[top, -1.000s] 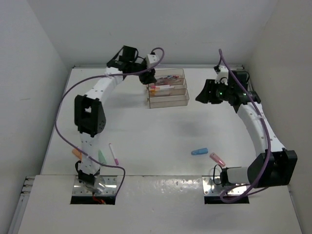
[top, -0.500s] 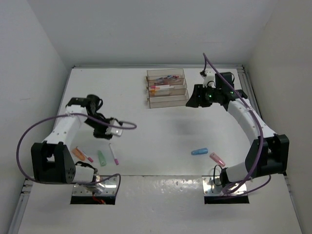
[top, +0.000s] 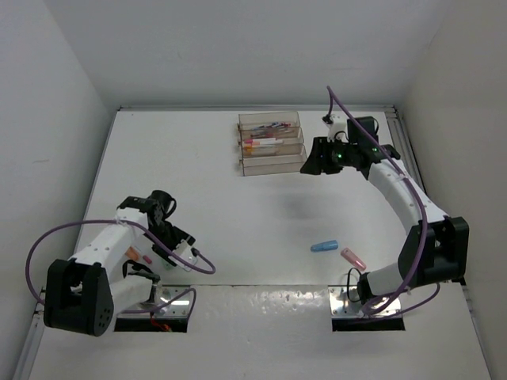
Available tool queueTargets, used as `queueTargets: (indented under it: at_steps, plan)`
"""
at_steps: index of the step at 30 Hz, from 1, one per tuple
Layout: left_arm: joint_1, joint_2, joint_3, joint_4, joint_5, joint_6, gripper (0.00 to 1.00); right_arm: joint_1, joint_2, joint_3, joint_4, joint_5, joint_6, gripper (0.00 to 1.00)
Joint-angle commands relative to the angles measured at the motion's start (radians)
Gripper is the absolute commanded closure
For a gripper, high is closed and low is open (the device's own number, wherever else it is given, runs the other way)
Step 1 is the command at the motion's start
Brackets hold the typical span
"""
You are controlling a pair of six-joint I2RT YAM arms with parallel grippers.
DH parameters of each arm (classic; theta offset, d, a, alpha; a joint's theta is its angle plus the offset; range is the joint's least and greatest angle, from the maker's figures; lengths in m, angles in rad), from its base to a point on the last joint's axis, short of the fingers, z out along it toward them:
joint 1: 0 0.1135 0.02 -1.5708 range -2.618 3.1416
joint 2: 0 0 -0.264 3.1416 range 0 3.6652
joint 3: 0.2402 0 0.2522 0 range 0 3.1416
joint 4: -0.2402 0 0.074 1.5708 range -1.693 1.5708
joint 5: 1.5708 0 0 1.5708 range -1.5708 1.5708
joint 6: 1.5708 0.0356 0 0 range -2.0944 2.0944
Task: Sort the stationery into containers
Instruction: Pick up the pen from the center of the board.
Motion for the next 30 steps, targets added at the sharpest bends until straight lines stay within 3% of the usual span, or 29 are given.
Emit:
queueTargets:
  at_steps: [1,7,17,25,30]
  plan:
    - [-0.027,0.017,-0.020,0.083,-0.016,0.156,0.50,0.001,-0.048,-0.008,0.017,-0.001,-0.017,0.51]
    - [-0.063,0.108,-0.006,0.191,-0.022,0.108,0.50,-0.005,-0.071,-0.032,0.014,0.004,-0.021,0.51]
    - [-0.115,0.158,-0.072,0.252,-0.111,0.152,0.54,-0.022,-0.065,-0.031,0.003,0.001,-0.041,0.51]
    - [-0.138,0.255,-0.080,0.347,-0.135,0.088,0.82,-0.034,-0.067,-0.035,0.002,-0.011,-0.051,0.51]
    - [-0.185,0.325,0.038,0.407,-0.030,-0.142,0.96,-0.034,-0.053,-0.020,0.006,-0.031,-0.054,0.52]
